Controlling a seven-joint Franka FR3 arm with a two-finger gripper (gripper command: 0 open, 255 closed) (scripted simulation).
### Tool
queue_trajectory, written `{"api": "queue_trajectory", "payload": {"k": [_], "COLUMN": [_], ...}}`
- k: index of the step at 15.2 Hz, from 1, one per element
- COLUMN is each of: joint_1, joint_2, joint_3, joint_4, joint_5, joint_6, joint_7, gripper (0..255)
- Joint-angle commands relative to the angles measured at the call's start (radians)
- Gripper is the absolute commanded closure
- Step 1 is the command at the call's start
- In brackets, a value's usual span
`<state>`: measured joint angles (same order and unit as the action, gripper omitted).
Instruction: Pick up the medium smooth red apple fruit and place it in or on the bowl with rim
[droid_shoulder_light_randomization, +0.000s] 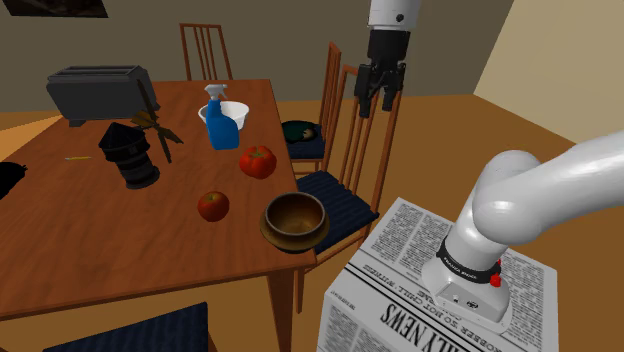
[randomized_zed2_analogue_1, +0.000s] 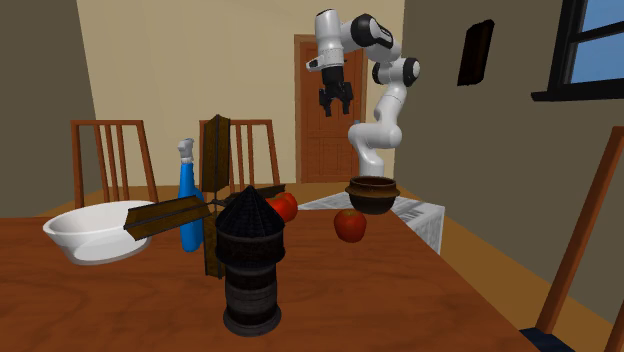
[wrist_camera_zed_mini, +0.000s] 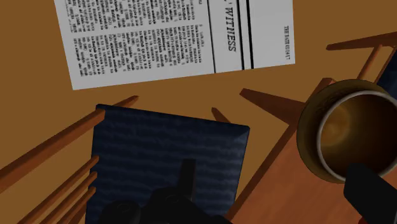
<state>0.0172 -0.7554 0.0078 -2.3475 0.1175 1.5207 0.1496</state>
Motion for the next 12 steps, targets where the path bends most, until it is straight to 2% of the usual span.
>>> {"api": "queue_trajectory", "payload": {"k": [1,12], "joint_1": [0.000,0.057], "joint_2": [0.000,0.334], "joint_3": [0.000,0.133], "joint_4": [0.000,0.078], "joint_5": [0.000,0.041], "joint_6": [0.000,0.276], "joint_7": [0.000,0.067], "gripper": [0,0]}}
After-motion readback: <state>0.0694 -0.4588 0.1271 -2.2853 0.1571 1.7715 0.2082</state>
